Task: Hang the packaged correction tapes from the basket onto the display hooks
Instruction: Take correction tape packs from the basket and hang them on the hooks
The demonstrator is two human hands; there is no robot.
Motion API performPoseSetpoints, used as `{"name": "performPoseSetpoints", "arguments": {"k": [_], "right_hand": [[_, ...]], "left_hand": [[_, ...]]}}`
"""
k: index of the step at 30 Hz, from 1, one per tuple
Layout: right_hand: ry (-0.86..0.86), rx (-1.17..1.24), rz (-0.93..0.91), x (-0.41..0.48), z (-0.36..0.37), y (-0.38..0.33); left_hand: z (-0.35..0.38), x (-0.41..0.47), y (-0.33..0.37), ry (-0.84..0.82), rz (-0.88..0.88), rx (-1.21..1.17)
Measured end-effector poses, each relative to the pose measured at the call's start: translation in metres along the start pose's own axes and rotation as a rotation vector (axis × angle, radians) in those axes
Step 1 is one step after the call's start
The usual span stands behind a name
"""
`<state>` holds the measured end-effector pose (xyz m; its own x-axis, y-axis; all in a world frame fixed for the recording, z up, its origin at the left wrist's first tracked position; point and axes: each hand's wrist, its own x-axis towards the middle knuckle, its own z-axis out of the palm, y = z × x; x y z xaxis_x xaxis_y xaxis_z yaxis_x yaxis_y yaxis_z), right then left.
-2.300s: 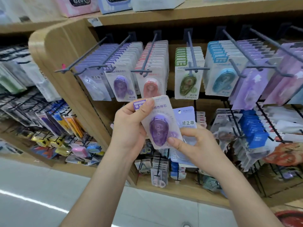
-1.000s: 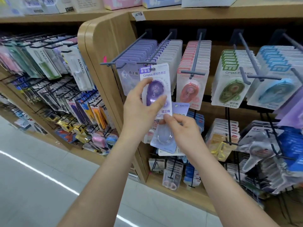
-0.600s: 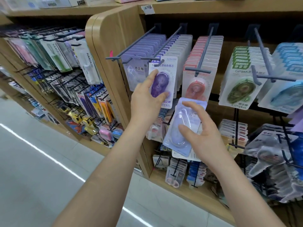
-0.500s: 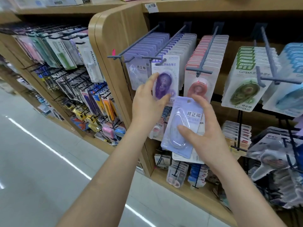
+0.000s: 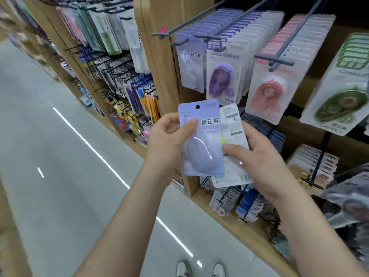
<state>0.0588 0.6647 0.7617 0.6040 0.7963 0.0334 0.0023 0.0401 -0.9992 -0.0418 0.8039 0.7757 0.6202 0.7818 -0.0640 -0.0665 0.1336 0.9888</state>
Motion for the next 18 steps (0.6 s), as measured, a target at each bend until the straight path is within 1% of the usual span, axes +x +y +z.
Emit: {"name": "performPoseSetpoints", "arguments": {"k": [3, 6, 8, 10, 11, 13, 14, 16, 18], "right_hand": [[0.056, -0.011, 0.055, 0.008, 0.004, 0.007], [0.086, 0.01, 0.052, 0.017, 0.013, 0.011], [0.096, 0.014, 0.028, 0.023, 0.02, 0.014], [0.121, -0.021, -0.035, 0.03, 0.029, 0.016], [0.132, -0.078, -0.085, 0.033, 0.033, 0.017], [0.153, -0.322, -0.222, 0.041, 0.044, 0.016], [0.156, -0.492, -0.278, 0.046, 0.05, 0.017], [0.216, -0.774, -0.316, 0.056, 0.068, 0.02], [0.322, -0.903, -0.339, 0.067, 0.088, 0.022]], "left_hand": [[-0.011, 0.007, 0.002, 0.076, 0.04, -0.023], [-0.02, 0.015, 0.005, 0.121, 0.109, -0.016], [-0.027, 0.023, 0.005, 0.102, 0.166, 0.036], [-0.033, 0.033, 0.007, 0.076, 0.25, 0.167], [-0.035, 0.039, 0.007, 0.073, 0.29, 0.252], [-0.038, 0.05, 0.008, 0.042, 0.304, 0.375], [-0.039, 0.053, 0.009, -0.017, 0.289, 0.368], [-0.041, 0.058, 0.01, -0.19, 0.259, 0.331], [-0.043, 0.068, 0.011, -0.296, 0.228, 0.306]]}}
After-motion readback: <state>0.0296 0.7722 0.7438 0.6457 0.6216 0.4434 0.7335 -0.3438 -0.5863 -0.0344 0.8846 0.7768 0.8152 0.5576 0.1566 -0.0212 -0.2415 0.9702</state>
